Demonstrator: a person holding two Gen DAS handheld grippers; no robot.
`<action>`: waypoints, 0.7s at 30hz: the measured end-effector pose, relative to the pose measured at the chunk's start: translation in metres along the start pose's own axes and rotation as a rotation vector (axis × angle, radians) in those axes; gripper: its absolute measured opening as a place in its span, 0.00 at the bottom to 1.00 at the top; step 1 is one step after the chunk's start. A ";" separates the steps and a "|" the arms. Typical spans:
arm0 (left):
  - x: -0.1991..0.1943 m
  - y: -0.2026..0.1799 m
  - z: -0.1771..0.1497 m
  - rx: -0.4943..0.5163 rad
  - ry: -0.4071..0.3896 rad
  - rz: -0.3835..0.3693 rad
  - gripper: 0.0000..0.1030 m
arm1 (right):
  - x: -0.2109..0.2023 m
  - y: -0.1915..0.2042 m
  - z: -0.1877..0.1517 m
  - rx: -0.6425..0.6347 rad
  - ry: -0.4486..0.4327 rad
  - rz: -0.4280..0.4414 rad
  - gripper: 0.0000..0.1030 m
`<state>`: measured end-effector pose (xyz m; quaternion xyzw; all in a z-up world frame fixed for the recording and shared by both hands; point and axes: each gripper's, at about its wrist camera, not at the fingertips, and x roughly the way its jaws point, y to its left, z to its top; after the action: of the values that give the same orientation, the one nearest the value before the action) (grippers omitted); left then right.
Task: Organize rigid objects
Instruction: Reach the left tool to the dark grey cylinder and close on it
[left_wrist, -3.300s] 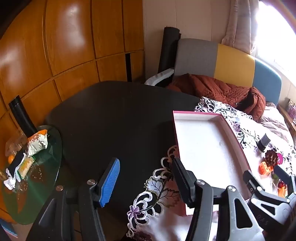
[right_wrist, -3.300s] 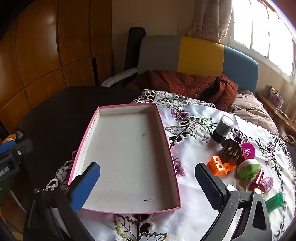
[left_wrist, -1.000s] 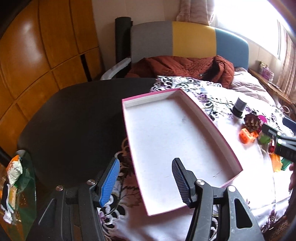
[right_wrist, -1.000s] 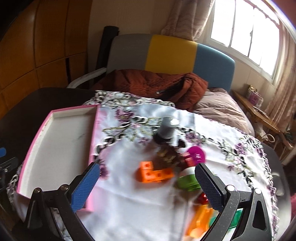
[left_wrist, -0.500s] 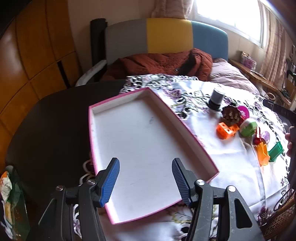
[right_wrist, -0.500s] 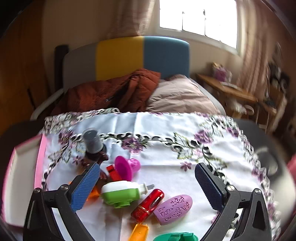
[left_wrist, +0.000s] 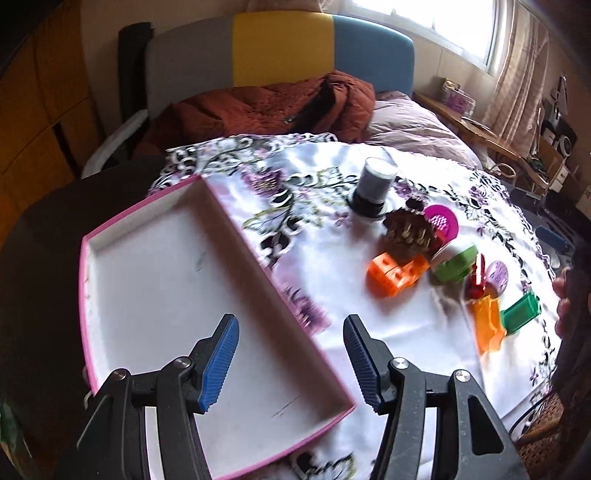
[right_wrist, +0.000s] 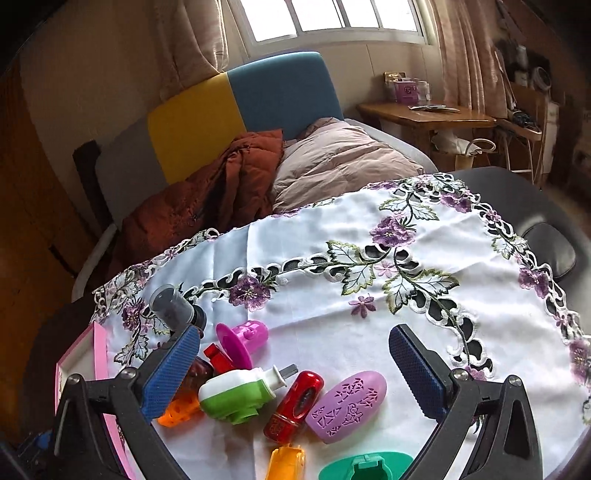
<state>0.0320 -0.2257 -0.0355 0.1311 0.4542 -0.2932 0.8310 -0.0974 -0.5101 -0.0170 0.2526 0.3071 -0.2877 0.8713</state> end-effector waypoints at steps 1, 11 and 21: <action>0.004 -0.005 0.007 0.008 0.001 -0.008 0.58 | 0.000 -0.001 0.000 0.007 -0.001 0.000 1.00; 0.050 -0.057 0.085 0.073 -0.024 -0.112 0.58 | 0.005 -0.005 0.001 0.030 0.028 0.015 1.00; 0.121 -0.087 0.139 0.099 0.045 -0.108 0.58 | 0.008 -0.013 0.003 0.061 0.037 0.007 1.00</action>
<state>0.1235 -0.4064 -0.0551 0.1541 0.4640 -0.3565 0.7961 -0.0992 -0.5238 -0.0240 0.2855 0.3132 -0.2893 0.8583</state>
